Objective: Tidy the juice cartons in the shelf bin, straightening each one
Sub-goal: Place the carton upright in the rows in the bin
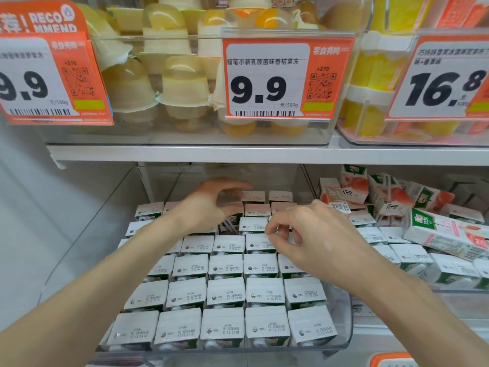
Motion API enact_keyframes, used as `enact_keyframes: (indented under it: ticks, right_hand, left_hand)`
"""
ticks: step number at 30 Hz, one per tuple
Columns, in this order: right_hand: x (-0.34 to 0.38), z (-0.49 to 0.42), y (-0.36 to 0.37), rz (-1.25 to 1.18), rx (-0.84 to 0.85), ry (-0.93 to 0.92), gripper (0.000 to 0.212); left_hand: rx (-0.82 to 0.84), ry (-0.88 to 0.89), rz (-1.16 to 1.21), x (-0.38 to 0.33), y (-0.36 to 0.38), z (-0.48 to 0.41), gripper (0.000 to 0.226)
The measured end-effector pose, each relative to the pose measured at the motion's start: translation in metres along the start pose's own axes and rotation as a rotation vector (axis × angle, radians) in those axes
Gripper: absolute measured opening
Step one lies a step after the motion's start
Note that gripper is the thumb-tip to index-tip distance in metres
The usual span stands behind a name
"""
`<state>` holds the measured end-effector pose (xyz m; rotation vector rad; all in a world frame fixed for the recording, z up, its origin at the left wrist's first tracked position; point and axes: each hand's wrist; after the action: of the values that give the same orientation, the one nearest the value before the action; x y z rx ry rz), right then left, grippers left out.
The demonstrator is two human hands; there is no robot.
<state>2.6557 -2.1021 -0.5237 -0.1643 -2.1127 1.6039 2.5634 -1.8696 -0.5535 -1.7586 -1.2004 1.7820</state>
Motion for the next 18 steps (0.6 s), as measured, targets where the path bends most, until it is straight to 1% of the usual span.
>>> enact_keyframes:
  ticks: [4,8,9,13,16,18]
  right_hand:
    - [0.001,-0.001,0.0,0.013,0.001,0.001,0.017]
    - [0.002,-0.002,0.001,0.036,0.004,0.002,0.016]
    - [0.002,-0.002,0.001,0.041,0.007,0.006,0.016]
    - [0.002,-0.003,0.001,0.066,0.017,0.029,0.015]
    - [0.003,-0.003,0.001,0.07,0.031,0.059,0.017]
    - [0.005,-0.005,0.0,0.068,0.034,0.076,0.023]
  left_hand:
    - [0.066,-0.096,-0.164,0.009,-0.013,0.006,0.054]
    - [0.131,-0.107,-0.27,0.004,-0.01,0.008,0.065]
    - [0.122,-0.107,-0.284,0.003,-0.009,0.009,0.064]
    - [-0.019,-0.102,-0.159,0.001,-0.007,0.013,0.045]
    - [-0.13,-0.079,-0.025,-0.003,-0.018,0.02,0.041]
    - [-0.206,-0.035,0.088,-0.01,-0.028,0.029,0.04]
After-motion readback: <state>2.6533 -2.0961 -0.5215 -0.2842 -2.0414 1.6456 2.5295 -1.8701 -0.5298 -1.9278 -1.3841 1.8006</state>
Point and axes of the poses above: each hand's wrist, its own z-axis away from the middle knuckle, its own y-axis out of the palm, x = y × z, and after that the axes turned 5 degrees about y, right-handed
